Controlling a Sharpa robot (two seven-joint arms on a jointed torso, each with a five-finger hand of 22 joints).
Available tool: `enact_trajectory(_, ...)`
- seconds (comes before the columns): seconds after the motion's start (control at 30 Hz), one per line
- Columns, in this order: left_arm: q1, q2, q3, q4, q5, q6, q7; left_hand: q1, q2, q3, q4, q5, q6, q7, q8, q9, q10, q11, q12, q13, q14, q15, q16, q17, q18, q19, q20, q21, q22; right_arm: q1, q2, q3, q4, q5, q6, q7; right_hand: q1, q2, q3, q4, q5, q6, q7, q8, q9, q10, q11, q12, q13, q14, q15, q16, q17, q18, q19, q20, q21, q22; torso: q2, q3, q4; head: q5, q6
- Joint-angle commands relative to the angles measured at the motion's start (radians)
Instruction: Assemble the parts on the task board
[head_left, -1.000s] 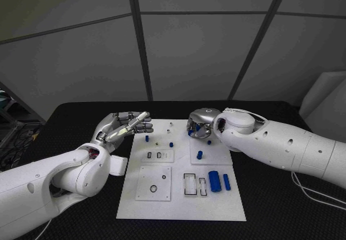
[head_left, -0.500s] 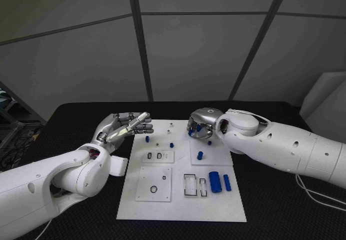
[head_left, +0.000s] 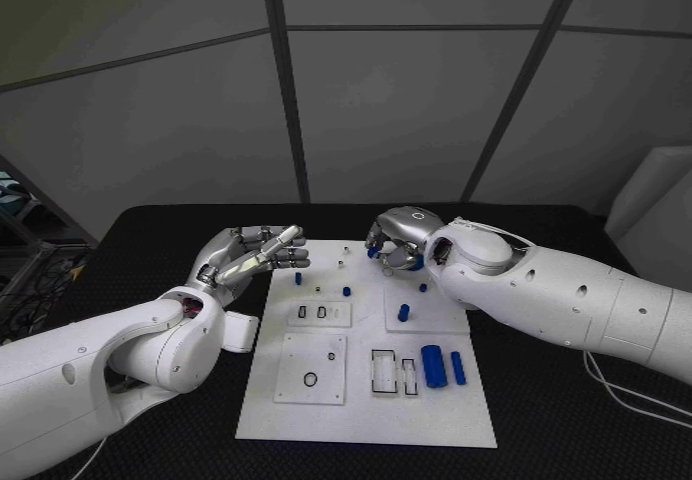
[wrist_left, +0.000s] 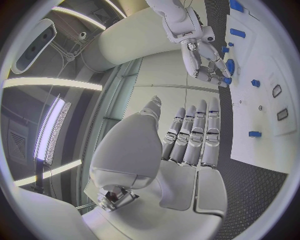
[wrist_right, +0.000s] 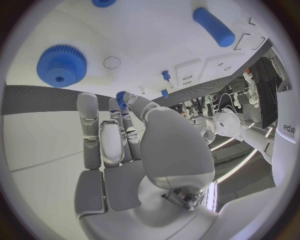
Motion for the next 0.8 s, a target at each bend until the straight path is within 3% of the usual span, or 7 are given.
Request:
enact_trajectory(0.03,0.001,0.003,0.001,-0.001,-0.007,0.016,0.001,-0.001,0.007,0.000,-0.008,-0.004,-0.004,0.021,-0.003,-0.001,-0.002,0.004,-0.005,-0.001,-0.004,0.003,-0.005,0.001,-0.019,0.005,0.003,-0.004,-0.001,0.002,0.024,0.001,-0.024,-0.013,-0.077,-0.020,0.006,-0.001,0.004,0.000,-0.004,0.006,0.001,-0.002,0.000,0.003,0.003,-0.001,-0.001,0.046,0.002,0.004,0.001,-0.013,0.005,0.001,0.005,0.001,0.001,0.0000,0.0012,0.001,-0.001)
enact_trajectory(0.23,0.002,0.007,0.001,-0.005,-0.007,0.019,0.000,-0.001,0.007,0.000,-0.008,-0.004,-0.004,0.021,-0.003,-0.001,-0.002,0.004,-0.005,-0.001,-0.004,0.003,-0.005,0.001,-0.019,0.005,0.003,-0.004,-0.001,0.003,0.067,0.001,-0.064,-0.016,-0.102,-0.020,0.007,-0.001,0.009,-0.001,-0.004,0.005,0.002,-0.004,0.000,0.001,0.004,-0.003,-0.002,0.046,0.004,0.006,0.002,-0.013,0.003,0.001,0.008,0.003,0.001,-0.0001,0.0020,0.003,-0.003)
enact_trajectory(0.8,0.002,0.004,0.001,-0.006,-0.007,0.022,-0.001,0.000,0.008,0.001,-0.009,-0.004,-0.004,0.021,-0.004,-0.001,-0.002,0.004,-0.005,-0.001,-0.004,0.003,-0.006,0.001,-0.019,0.005,0.004,-0.005,-0.002,0.004,0.145,0.001,-0.144,-0.002,-0.067,-0.004,0.002,-0.006,0.010,0.001,-0.007,0.005,0.004,-0.006,0.000,0.001,0.006,-0.004,-0.002,0.045,0.005,0.007,0.001,-0.013,0.000,0.002,0.010,0.004,0.003,-0.0004,0.0027,0.006,-0.008)
